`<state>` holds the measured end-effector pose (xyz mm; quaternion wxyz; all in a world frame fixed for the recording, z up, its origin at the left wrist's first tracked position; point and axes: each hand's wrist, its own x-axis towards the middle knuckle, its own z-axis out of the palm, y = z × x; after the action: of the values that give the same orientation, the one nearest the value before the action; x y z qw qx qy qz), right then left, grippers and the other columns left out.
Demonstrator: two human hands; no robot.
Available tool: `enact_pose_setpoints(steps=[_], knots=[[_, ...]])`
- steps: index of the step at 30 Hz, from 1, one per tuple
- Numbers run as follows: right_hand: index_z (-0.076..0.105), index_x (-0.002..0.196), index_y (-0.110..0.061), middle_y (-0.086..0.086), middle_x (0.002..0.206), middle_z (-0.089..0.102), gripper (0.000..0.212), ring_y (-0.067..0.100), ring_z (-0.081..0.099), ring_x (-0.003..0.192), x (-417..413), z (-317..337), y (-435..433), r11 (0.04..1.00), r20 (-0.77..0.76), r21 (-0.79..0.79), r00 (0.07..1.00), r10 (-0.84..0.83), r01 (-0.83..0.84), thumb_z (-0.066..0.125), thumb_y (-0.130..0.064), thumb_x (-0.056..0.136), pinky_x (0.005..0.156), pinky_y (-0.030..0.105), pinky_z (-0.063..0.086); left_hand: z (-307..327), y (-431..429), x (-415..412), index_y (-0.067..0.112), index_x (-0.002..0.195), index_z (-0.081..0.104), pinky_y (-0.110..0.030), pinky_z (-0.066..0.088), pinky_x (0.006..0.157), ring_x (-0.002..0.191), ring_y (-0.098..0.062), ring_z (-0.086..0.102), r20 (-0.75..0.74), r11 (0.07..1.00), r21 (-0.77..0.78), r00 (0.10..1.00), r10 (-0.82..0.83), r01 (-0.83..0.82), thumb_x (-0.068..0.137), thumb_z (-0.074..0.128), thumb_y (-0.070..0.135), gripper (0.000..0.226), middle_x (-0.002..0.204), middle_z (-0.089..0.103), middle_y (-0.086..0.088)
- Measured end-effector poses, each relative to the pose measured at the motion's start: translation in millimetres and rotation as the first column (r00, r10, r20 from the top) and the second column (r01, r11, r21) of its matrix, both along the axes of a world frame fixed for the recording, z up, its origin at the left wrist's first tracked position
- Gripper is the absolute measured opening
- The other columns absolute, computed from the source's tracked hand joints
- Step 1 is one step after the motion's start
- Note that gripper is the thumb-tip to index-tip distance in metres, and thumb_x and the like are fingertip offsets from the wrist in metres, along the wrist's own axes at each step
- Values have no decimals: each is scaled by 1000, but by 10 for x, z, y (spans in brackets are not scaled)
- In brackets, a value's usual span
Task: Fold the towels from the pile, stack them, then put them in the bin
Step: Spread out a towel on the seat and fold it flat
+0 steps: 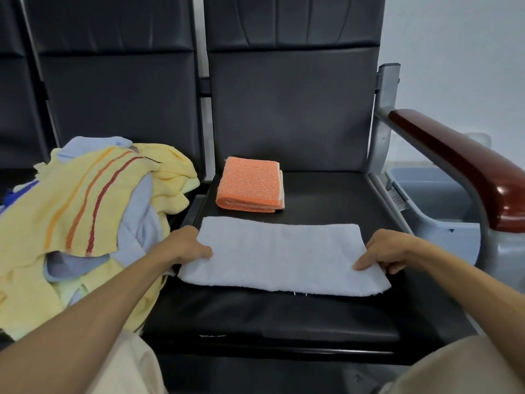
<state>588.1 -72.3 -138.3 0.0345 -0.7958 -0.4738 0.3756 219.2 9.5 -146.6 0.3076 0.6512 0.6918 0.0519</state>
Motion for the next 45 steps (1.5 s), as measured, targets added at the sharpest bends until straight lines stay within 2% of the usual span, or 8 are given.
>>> enact_pose_setpoints(steps=[3, 7, 16, 23, 30, 36, 40, 45], knots=[[68, 86, -5, 6, 77, 66, 19, 18, 61, 71, 85, 25, -87, 1000, -139, 15, 990, -2, 4, 79, -13, 73, 60, 24, 50, 88, -81, 54, 11, 112, 57, -28, 46, 72, 95, -21, 59, 188, 998, 65, 982, -21, 8, 85, 68, 18, 31, 109, 62, -6], [69, 89, 4, 14, 93, 74, 17, 25, 69, 85, 156, 18, -136, 992, -331, 72, 940, -76, 105, 74, 5, 73, 68, 29, 55, 319, -226, 199, 4, 109, 65, -28, 53, 69, 89, -22, 69, 593, 990, -123, 795, 131, -71, 82, 72, 6, 28, 99, 74, -11], [59, 113, 2, 16, 98, 69, 33, 26, 66, 77, 279, -96, -44, 970, -450, 82, 877, -170, 231, 67, -21, 90, 65, 34, 56, 517, -374, 1183, 7, 108, 62, -31, 54, 70, 92, -23, 65, 756, 984, -167, 632, 169, -63, 92, 63, 17, 19, 105, 66, -15], [52, 123, 8, 22, 106, 69, 44, 29, 71, 81, 324, -109, -40, 958, -551, 72, 812, -193, 276, 69, -3, 84, 70, 41, 60, 320, -560, 2013, 10, 93, 60, -31, 41, 66, 76, -21, 51, 681, 997, -58, 732, 9, 42, 98, 45, 17, 17, 88, 53, -12], [61, 113, 5, 17, 101, 70, 29, 28, 68, 84, 259, -97, -35, 955, -578, 84, 795, -185, 283, 53, -19, 99, 73, 38, 58, 43, -710, 2440, 11, 90, 56, -30, 43, 52, 55, -18, 52, 652, 970, -94, 750, -111, 225, 97, 37, 10, 20, 73, 52, -10], [62, 110, 1, 14, 95, 67, 55, 28, 66, 81, 151, -97, -30, 952, -500, 146, 851, -162, 267, 38, -48, 101, 72, 39, 56, 99, -705, 2117, 17, 124, 52, -28, 54, 59, 68, -20, 66, 661, 950, -63, 726, -189, 305, 102, 40, 13, 26, 92, 65, -11], [58, 121, -1, 10, 106, 64, 71, 26, 63, 90, -13, -123, 9, 963, -299, 215, 950, -92, 161, 28, -61, 97, 72, 34, 52, 194, -598, 1551, 23, 103, 69, -22, 53, 70, 79, -10, 67, 406, 931, 143, 838, -365, 336, 98, 45, 11, 28, 92, 70, 0], [39, 140, -1, 16, 140, 49, 61, 30, 50, 123, -199, -163, 56, 962, 88, 266, 995, 37, -60, 35, -47, 100, 90, 32, 38, 253, -568, 1067, 30, 98, 68, -19, 48, 74, 86, -5, 66, 334, 943, 131, 882, -333, 306, 98, 48, 13, 26, 96, 69, 7]])
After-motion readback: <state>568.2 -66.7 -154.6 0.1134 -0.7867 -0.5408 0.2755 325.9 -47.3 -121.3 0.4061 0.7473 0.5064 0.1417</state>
